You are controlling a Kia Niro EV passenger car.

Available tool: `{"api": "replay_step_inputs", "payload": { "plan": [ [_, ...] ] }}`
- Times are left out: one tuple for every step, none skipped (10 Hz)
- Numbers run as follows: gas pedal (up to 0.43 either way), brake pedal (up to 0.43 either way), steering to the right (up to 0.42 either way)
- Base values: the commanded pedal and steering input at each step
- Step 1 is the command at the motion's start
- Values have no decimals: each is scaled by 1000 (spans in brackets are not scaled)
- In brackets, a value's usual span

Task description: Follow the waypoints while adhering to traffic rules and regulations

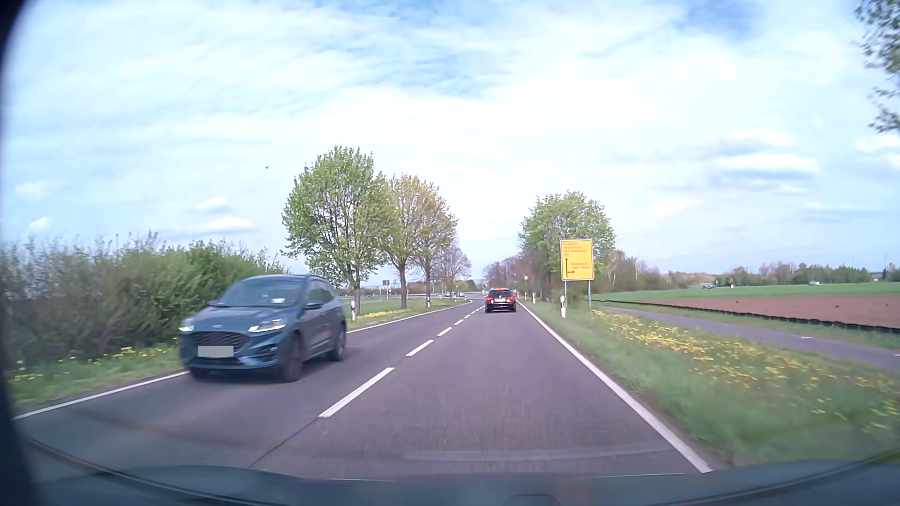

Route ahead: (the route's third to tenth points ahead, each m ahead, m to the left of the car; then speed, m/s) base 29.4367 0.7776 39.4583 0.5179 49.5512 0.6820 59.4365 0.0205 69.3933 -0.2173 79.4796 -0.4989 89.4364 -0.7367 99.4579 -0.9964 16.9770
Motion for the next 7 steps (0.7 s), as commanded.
{"api": "replay_step_inputs", "payload": {
  "plan": [
    [0, 0, 6],
    [0, 0, 6],
    [0, 0, 6],
    [0, 0, 6],
    [0, 0, 6],
    [0, 0, 6],
    [0, 0, 6]
  ]
}}
